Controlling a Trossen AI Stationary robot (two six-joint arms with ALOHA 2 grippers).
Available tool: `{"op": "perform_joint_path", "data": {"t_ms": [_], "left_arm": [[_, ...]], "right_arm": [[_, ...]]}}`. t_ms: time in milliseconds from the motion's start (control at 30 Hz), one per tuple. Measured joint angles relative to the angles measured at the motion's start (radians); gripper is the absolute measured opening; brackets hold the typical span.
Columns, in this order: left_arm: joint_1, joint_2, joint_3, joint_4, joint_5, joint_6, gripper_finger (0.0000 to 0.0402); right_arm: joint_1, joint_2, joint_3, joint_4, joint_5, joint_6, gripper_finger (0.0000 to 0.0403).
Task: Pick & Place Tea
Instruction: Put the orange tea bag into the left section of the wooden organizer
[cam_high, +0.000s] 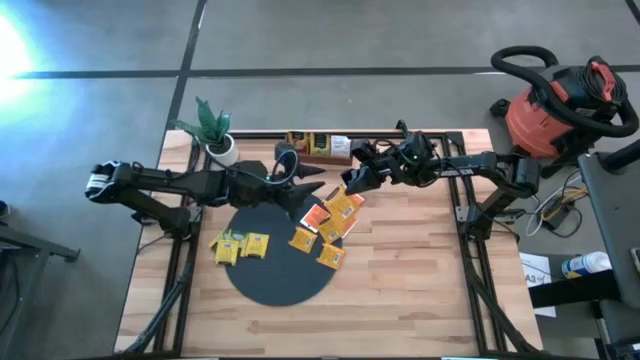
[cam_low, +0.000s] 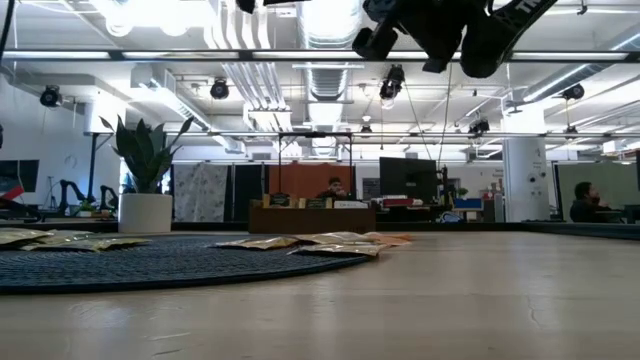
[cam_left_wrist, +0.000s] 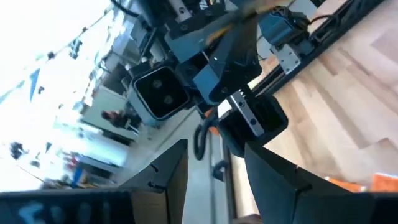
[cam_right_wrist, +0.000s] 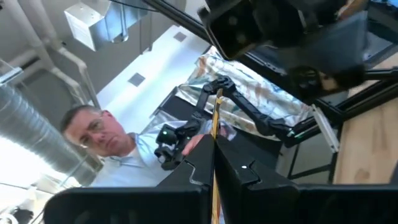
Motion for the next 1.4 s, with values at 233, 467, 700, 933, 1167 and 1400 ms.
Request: {"op": "perform_joint_path", "data": {"t_ms": [233, 467, 700, 933, 1167, 1400], "left_arm": [[-0.022, 0.012, -0.001, 0.106, 0.028, 0.154, 0.0153], [-0.074, 0.011, -0.001, 0.166, 0.059, 0.203, 0.0153], [-0.082, 0.012, -0.019, 0.164, 0.074, 0.212, 0.0153], [-0.092, 0.012, -0.034, 0.18, 0.129, 0.213, 0.0151], [-0.105, 0.025, -0.034, 0.181, 0.129, 0.224, 0.0102], [-0.113, 0.031, -0.034, 0.18, 0.128, 0.216, 0.002]], "right_arm": [[0.022, 0.0, 0.023, -0.003, 0.0, 0.029, 0.0008], [0.024, 0.0, 0.023, -0.051, 0.002, 0.037, 0.0008], [0.019, 0.0, 0.022, -0.053, 0.002, 0.072, 0.0008], [0.019, 0.0, 0.021, -0.09, 0.011, 0.074, 0.0008], [0.02, 0.0, 0.02, -0.126, 0.013, 0.073, 0.0008], [0.023, 0.0, 0.02, -0.127, 0.026, 0.07, 0.0008]]}}
